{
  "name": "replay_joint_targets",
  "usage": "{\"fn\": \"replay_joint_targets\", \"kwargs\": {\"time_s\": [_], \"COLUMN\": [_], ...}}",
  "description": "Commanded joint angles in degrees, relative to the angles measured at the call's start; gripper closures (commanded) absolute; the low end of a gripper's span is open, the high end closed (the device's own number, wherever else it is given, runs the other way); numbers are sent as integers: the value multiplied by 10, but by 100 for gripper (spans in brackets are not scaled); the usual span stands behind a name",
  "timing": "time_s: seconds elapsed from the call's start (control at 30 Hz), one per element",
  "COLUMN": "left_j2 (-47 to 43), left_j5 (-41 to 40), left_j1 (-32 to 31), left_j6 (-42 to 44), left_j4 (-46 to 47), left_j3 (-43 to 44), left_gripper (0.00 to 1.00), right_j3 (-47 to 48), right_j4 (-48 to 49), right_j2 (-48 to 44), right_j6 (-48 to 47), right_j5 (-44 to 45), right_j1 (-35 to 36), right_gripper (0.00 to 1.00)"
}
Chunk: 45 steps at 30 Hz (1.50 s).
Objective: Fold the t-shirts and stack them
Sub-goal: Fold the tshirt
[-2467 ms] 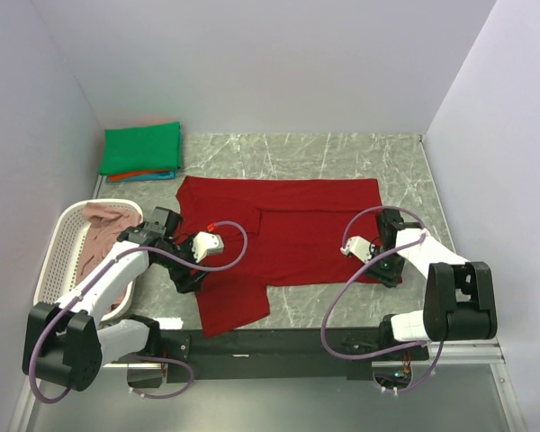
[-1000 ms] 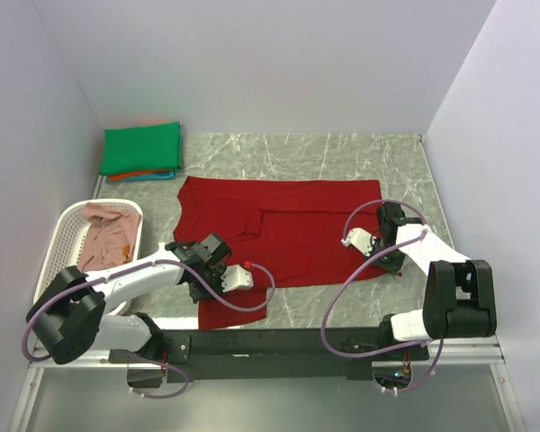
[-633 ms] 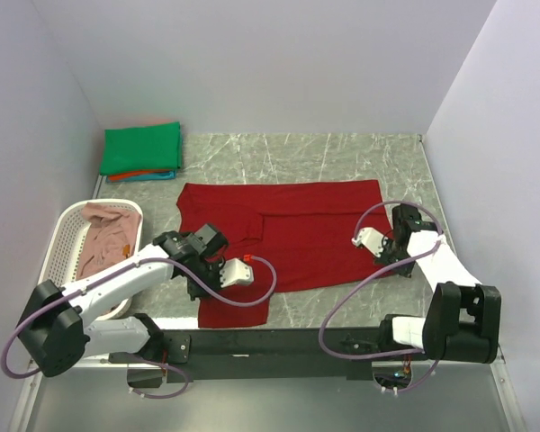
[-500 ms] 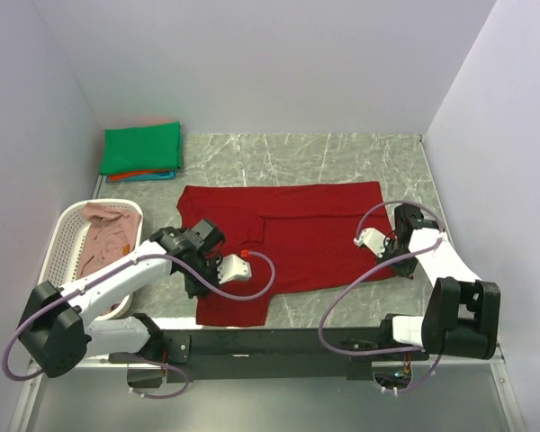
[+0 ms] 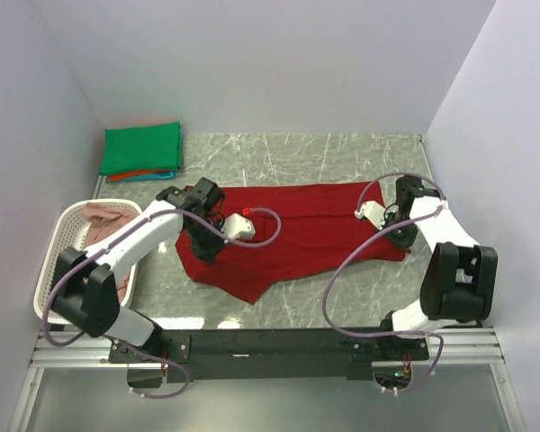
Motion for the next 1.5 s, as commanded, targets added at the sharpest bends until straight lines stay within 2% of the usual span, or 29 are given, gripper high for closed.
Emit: {"fn": "replay_joint_targets", "kwargs": {"time_s": [0.0,0.37,0.67,1.17,1.47], "left_j2": [27,149,222,283,303], "left_j5": [9,5,15,15,9], "left_j1": [18,67,94,116,122], "left_j6": [30,65,77,80,79], "left_j4": [-13,-42,-53,-48,-31], "left_j3": [53,190,261,320,314], "left_gripper": [99,99,99,99,99], "right_j3": [44,105,154,222,257], "right_j4": [-17,-13,-17,-22,-16], "right_j2": [28,104,155,222,252], "right_j6": [-5,-1,12,17,35], "right_j5": [-3,-1,-10,-4,-11], "right_j1": [-4,-4,-5,0,11], "right_gripper": [100,100,100,100,100]}}
